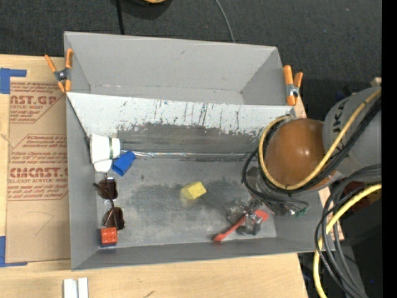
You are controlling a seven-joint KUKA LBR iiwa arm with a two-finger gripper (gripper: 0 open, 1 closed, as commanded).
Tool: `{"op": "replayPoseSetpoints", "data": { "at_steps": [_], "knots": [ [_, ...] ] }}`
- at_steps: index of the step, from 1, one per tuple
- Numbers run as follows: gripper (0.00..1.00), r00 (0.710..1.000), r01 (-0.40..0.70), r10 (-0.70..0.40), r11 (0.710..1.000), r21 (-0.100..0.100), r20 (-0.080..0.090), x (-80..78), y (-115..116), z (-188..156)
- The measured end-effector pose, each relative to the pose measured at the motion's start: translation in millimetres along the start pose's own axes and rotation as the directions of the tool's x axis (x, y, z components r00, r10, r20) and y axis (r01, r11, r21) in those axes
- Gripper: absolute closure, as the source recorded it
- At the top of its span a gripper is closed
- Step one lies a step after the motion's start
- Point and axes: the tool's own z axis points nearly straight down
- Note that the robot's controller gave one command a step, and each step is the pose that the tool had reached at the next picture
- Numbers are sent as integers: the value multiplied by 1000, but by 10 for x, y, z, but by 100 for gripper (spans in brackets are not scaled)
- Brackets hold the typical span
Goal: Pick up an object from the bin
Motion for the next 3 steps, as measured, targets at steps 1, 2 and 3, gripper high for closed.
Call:
{"op": "replayPoseSetpoints", "data": {
  "at_steps": [1, 2, 3],
  "knots": [
    [100, 1000, 13, -13, 1000, -6, -4, 22, 12, -516],
    [100, 999, 52, -52, 999, 0, 2, 250, -324, -1023],
    [100, 999, 32, -32, 999, 2, 3, 201, -345, -498]
  ]
}}
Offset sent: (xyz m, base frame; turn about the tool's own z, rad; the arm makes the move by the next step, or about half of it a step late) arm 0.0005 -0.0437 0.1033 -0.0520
